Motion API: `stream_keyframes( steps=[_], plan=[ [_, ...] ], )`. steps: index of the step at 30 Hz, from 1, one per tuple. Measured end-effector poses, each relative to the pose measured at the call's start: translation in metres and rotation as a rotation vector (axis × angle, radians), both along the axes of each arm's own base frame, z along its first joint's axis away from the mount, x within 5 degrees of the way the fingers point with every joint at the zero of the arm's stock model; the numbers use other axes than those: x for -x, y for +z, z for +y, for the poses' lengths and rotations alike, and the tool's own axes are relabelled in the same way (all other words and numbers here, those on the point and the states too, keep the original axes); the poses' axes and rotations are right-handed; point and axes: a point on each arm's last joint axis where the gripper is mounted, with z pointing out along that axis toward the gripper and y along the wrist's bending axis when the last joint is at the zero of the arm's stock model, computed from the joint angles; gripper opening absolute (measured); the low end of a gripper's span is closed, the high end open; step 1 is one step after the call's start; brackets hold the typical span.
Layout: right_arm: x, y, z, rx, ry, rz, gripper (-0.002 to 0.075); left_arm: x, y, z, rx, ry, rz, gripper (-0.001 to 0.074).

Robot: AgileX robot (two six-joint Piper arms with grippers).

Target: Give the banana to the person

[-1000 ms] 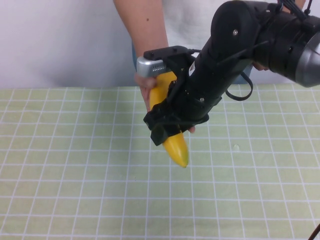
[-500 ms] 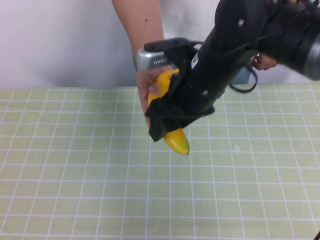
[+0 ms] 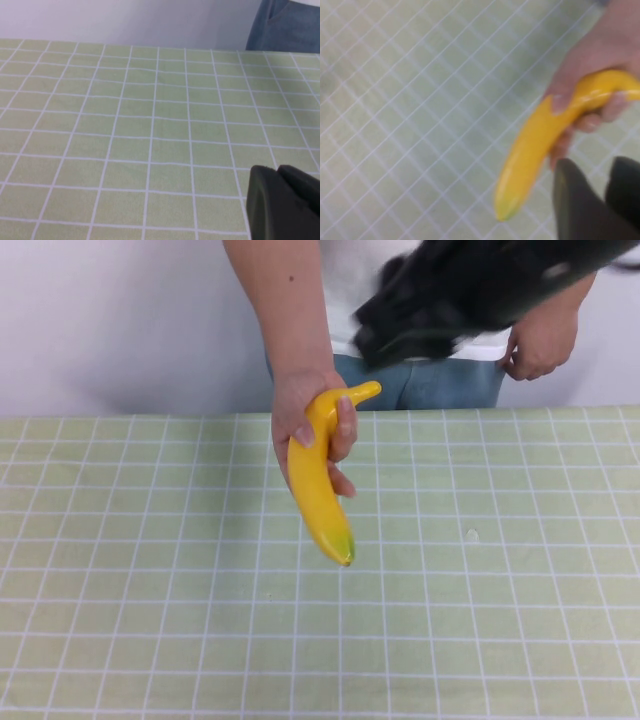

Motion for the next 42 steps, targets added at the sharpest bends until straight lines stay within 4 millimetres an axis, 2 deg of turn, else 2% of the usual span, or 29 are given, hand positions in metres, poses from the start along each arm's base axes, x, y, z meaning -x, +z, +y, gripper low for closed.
stream_keyframes(
  steps=[3, 5, 8, 16, 23, 29, 32, 37, 42],
  plan=[
    [0.015, 0.012, -0.021, 0.009, -0.076, -0.061, -0.0006, 0.000, 0.000, 0.000, 0.000, 0.000, 0.000, -0.0004],
    [0.026, 0.008, -0.034, 0.038, -0.117, -0.071, -0.0006, 0.000, 0.000, 0.000, 0.000, 0.000, 0.000, -0.0004],
    [0.042, -0.011, -0.052, 0.089, -0.158, -0.040, -0.0006, 0.000, 0.000, 0.000, 0.000, 0.000, 0.000, -0.0004],
    [0.097, -0.085, -0.090, 0.110, -0.159, 0.037, -0.0006, 0.000, 0.000, 0.000, 0.000, 0.000, 0.000, -0.0004],
    [0.137, -0.115, -0.120, 0.093, -0.191, 0.069, -0.0006, 0.000, 0.000, 0.000, 0.000, 0.000, 0.000, -0.0004],
    [0.153, -0.118, -0.135, 0.116, -0.207, 0.055, -0.0006, 0.000, 0.000, 0.000, 0.000, 0.000, 0.000, -0.0004],
    [0.152, -0.116, -0.141, 0.143, -0.235, 0.000, -0.0006, 0.000, 0.000, 0.000, 0.000, 0.000, 0.000, -0.0004],
    [0.146, -0.112, -0.162, 0.289, -0.356, -0.140, -0.0006, 0.000, 0.000, 0.000, 0.000, 0.000, 0.000, -0.0004],
    [0.155, -0.109, -0.178, 0.292, -0.484, -0.167, -0.0006, 0.000, 0.000, 0.000, 0.000, 0.000, 0.000, -0.0004]
  ],
)
